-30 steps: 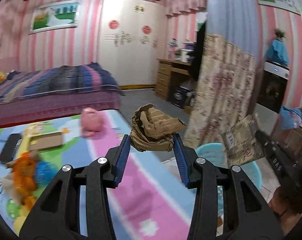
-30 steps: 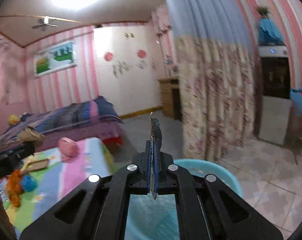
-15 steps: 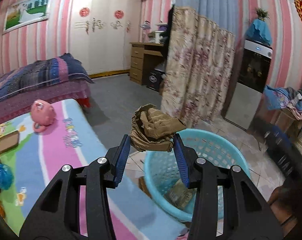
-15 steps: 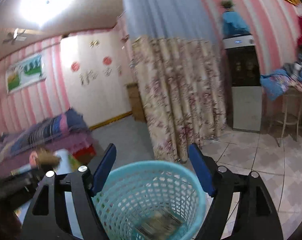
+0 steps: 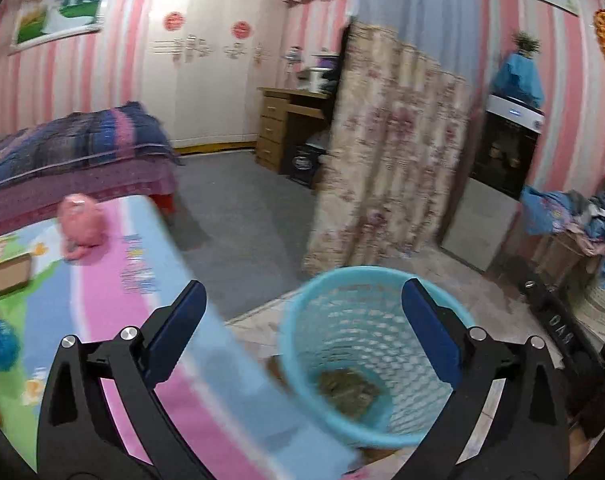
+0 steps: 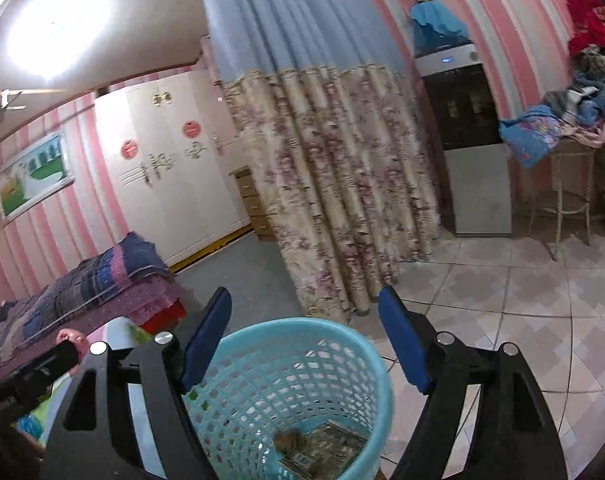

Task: Collect trash
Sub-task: 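Return the right tool to the bed and grasp the orange peel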

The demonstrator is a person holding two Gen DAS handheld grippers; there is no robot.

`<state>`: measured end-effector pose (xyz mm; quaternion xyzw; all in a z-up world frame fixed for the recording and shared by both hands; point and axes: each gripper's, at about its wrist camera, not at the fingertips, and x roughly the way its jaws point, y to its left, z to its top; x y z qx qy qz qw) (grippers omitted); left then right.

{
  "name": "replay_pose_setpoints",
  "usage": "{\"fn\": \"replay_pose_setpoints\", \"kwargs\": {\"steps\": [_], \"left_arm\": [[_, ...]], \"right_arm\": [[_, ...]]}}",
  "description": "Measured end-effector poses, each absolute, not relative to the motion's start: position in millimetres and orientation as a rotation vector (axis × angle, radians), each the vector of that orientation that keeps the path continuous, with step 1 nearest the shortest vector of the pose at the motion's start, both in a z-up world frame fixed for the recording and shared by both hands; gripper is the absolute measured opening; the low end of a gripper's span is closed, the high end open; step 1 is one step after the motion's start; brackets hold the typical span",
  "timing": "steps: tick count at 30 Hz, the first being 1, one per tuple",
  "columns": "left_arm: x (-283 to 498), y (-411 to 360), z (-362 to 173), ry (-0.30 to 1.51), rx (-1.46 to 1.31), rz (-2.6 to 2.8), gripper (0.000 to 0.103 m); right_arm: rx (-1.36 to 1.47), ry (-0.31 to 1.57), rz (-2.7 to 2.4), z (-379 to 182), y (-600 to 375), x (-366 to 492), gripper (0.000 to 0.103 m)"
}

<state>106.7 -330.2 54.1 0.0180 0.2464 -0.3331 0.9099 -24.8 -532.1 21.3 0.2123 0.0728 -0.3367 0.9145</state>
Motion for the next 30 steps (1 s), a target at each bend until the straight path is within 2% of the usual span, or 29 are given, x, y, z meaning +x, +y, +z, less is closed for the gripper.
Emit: {"fn": "replay_pose_setpoints", "kwargs": {"steps": [7, 9, 17, 21, 23, 26, 30], "left_arm": [[113, -206, 61, 0.478, 0.040, -0.486, 0.095], [110, -157, 63, 0.464, 0.050, -0.407, 0.095], [116, 17, 43, 0.456, 0.035, -0.055, 0.097], [117, 65, 22, 0.464, -0.026, 0.014, 0.097], [124, 82, 12, 0.542, -0.079, 0.058, 0.097], [127, 90, 11, 0.571, -0.130, 0.047, 0.097], [127, 92, 1, 0.614, -0.061, 0.061, 0.097]], "right_arm": [[0.356, 0.165, -0.541, 36, -494, 1, 0.079], [0.342, 0.167, -0.455, 42, -477, 10, 0.084], [0.398, 0.235, -0.057, 55, -359, 65, 0.087], [0.319, 0.321, 0.144, 37, -269, 96, 0.087], [0.239, 0.404, 0.251, 17, -220, 115, 0.087], [0.160, 0.532, 0.324, -11, -166, 136, 0.087], [0.012, 0.637, 0.334, -37, -116, 153, 0.087]]}}
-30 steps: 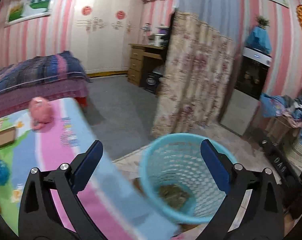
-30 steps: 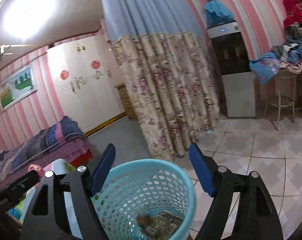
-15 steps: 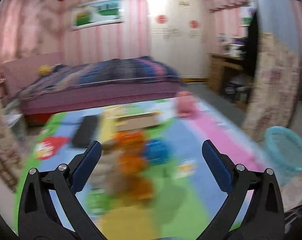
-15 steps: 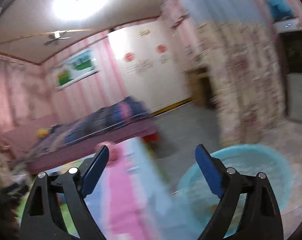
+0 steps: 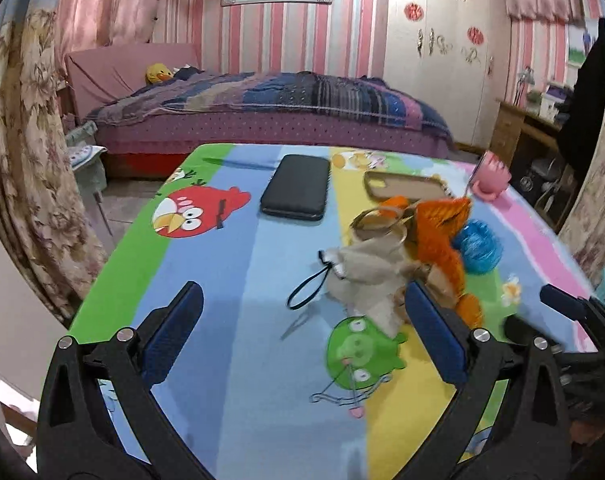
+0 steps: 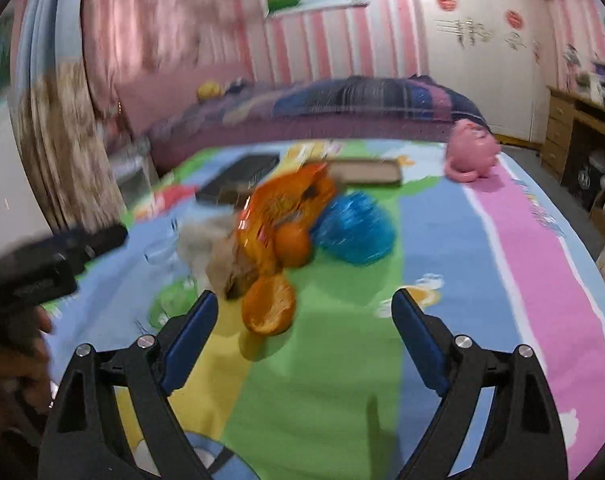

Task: Collect trash
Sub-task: 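Return the right tool to the bed and grasp the orange peel, then lift the brown paper with the left tool while the right tool carries the orange peel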

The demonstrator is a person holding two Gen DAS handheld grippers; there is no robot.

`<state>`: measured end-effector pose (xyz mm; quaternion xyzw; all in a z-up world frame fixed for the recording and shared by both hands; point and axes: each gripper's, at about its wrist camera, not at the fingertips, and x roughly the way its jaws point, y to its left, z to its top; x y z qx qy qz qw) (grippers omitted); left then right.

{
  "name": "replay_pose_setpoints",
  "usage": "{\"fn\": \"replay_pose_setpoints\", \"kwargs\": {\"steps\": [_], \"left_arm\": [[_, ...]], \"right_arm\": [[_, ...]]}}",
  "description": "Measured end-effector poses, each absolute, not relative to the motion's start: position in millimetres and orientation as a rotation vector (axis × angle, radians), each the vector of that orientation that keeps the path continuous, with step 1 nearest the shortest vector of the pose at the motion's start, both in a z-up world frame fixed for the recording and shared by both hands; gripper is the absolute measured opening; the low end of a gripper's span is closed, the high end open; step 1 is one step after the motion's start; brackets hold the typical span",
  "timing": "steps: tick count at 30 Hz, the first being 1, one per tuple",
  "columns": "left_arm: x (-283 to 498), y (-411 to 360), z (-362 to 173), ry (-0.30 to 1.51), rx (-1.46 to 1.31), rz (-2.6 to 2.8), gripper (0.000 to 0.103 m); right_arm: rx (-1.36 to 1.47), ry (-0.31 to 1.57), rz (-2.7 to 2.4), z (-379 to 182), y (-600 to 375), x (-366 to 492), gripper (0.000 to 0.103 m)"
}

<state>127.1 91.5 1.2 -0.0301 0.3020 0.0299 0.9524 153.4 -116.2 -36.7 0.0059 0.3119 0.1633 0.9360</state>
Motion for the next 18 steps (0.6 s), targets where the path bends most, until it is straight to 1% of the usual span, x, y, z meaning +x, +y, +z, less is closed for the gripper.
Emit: {"fn": "replay_pose_setpoints", "kwargs": {"steps": [4, 7, 8, 9, 11, 18], "left_arm": [[124, 91, -8, 0.645, -0.076, 0.027, 0.097], [124, 85, -9, 0.644, -0.065, 0.023, 0.097], [124, 84, -9, 0.644, -0.064, 0.020, 0.097], [124, 81, -10, 0.645, -0.064, 0.014, 0.097], [125, 76, -11, 0.648, -0.061, -0.004, 0.097], [134, 44, -19, 0.676, -0.027, -0.108, 0.097]], "right_arm": [[-0.015, 0.700, 0.344, -49, -106, 165, 0.085], [-0.028, 0.730, 0.345, -51, -100, 174, 0.073], [-0.033, 0.765, 0.360, -55, -97, 180, 0.053], [-0.028, 0.806, 0.383, -61, -95, 186, 0.041], [-0.008, 0.794, 0.392, -57, -98, 183, 0.031], [0.124, 0.697, 0.355, -35, -147, 163, 0.030]]}}
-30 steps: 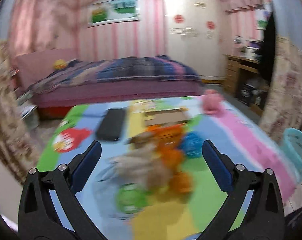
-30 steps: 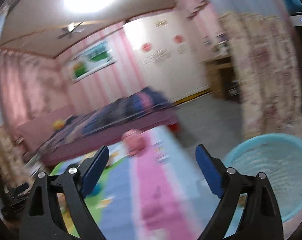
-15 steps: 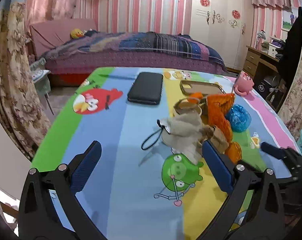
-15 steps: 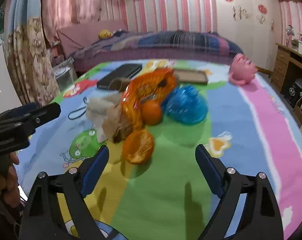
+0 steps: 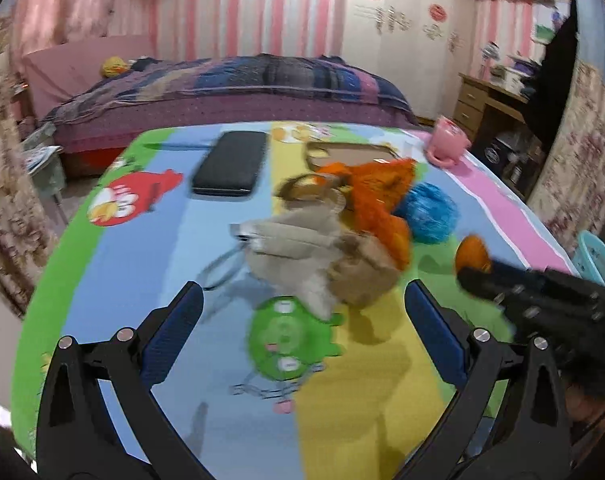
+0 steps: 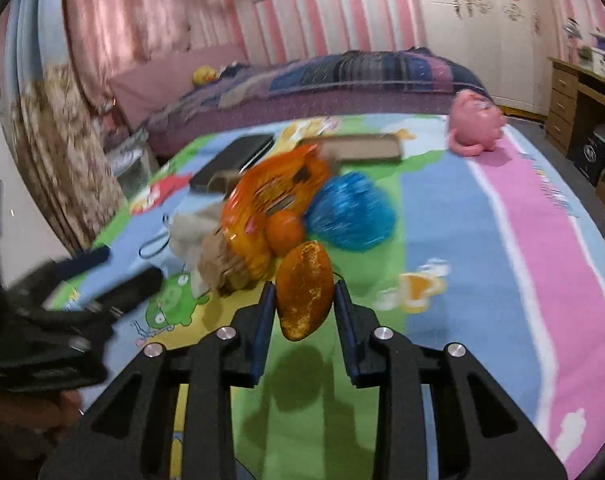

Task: Collect trash
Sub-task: 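Lift the brown paper with the left tool while the right tool carries the orange peel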

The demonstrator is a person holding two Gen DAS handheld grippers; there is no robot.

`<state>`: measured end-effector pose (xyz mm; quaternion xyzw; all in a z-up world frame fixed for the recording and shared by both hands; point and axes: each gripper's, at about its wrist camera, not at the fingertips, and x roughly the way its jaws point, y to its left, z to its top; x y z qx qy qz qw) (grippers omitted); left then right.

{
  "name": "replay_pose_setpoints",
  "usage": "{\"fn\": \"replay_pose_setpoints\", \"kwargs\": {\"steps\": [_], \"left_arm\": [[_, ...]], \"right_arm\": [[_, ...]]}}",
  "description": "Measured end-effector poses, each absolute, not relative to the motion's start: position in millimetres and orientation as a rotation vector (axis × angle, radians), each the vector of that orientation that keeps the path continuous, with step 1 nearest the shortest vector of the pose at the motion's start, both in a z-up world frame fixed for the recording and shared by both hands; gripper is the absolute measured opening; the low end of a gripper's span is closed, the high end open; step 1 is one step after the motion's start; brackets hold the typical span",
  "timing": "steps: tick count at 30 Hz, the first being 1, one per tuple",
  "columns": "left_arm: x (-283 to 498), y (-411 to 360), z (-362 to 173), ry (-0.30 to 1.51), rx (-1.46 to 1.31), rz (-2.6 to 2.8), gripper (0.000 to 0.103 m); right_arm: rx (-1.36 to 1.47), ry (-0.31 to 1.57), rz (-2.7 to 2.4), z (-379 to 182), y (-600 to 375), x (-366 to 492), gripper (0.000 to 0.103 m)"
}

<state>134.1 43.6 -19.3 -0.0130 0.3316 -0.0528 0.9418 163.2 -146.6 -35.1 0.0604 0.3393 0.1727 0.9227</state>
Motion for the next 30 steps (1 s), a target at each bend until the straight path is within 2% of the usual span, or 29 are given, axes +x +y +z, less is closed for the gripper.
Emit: {"fn": "replay_pose_setpoints", "kwargs": {"steps": [8, 11, 13, 14, 15, 18, 30], "left_arm": [[162, 6, -34, 0.715, 0.103, -0.098, 0.097], [168, 1, -37, 0.727, 0.106, -0.120, 0.093], [171, 0, -39, 0.742, 0.118, -0.130, 0.077], [173, 0, -41, 0.753, 0.118, -0.138, 0.062], [174, -1, -43, 0.771, 0.120, -0.148, 0.054], [169, -1, -43, 0.773, 0.124, -0.165, 0.048], [125, 36, -5, 0.625, -0.008, -0.144, 0.048]], "right_arm": [[0.228, 0.654, 0.333, -17, -195, 152, 0.030], [0.244, 0.639, 0.332, -11, -199, 151, 0.032], [0.252, 0.637, 0.337, -11, -200, 151, 0.032], [0.250, 0.637, 0.339, -11, -199, 151, 0.032], [0.246, 0.638, 0.339, -11, -199, 151, 0.032], [0.243, 0.643, 0.343, -12, -198, 150, 0.032], [0.242, 0.593, 0.321, -1, -211, 138, 0.032]]}}
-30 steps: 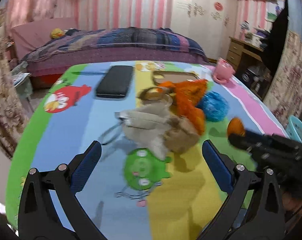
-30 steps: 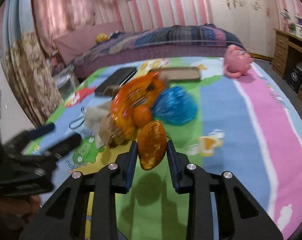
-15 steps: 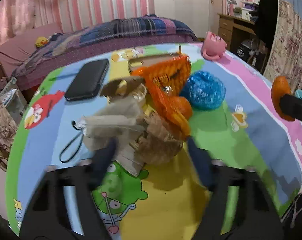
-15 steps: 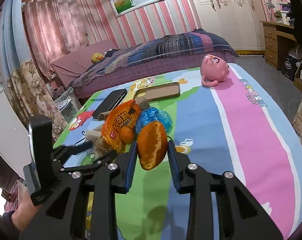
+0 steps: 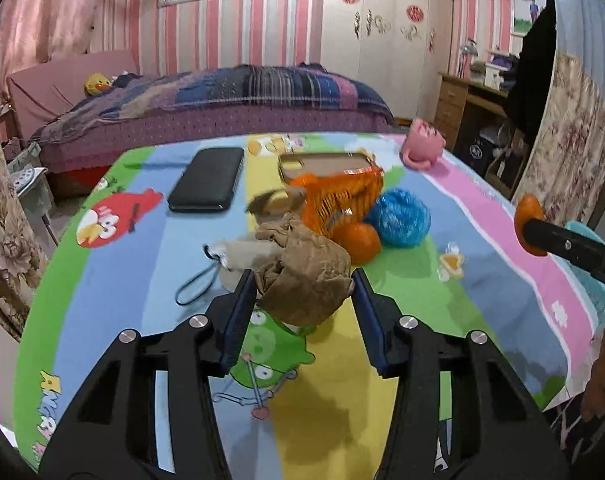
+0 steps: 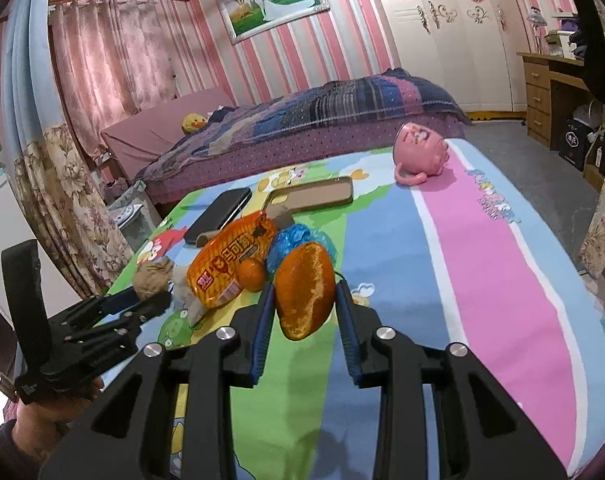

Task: Collect trash
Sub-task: 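Lift the brown paper with the left tool while the right tool carries the orange peel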

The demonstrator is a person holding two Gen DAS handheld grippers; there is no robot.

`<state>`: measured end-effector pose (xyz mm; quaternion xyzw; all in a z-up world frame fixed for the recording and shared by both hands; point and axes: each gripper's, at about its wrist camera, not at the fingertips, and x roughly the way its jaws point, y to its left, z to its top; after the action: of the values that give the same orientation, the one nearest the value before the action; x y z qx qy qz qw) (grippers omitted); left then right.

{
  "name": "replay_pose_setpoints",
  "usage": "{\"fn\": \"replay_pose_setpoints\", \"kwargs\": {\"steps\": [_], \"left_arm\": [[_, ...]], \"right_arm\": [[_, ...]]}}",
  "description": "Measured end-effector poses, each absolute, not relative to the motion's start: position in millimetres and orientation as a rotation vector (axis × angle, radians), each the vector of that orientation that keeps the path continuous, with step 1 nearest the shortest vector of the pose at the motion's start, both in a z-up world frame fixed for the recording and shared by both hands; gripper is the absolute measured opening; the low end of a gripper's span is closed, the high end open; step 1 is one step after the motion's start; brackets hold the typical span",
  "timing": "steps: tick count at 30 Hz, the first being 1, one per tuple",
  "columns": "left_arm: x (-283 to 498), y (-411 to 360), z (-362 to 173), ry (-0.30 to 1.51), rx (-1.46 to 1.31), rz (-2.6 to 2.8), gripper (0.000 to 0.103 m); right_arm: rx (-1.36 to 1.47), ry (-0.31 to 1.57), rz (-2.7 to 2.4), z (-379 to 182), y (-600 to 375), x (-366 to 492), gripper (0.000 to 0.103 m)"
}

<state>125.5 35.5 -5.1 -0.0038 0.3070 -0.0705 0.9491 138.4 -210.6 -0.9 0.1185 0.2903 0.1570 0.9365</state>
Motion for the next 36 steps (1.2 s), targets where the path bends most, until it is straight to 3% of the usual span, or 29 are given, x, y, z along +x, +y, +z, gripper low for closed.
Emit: {"fn": "replay_pose_setpoints", "kwargs": {"steps": [21, 28, 36], "left_arm": [[128, 21, 29, 0.527, -0.091, -0.165, 0.048], [128, -46, 55, 0.480, -0.080, -0.269, 0.048], [121, -180, 77, 0.449, -0.001, -0.465, 0.048]], "right_arm": [[0.255, 0.481, 0.142, 18, -250, 115, 0.032], [0.255, 0.409, -0.088, 33, -322, 81, 0.032], [0.312, 0.322, -0.263, 55, -421, 40, 0.032]]}}
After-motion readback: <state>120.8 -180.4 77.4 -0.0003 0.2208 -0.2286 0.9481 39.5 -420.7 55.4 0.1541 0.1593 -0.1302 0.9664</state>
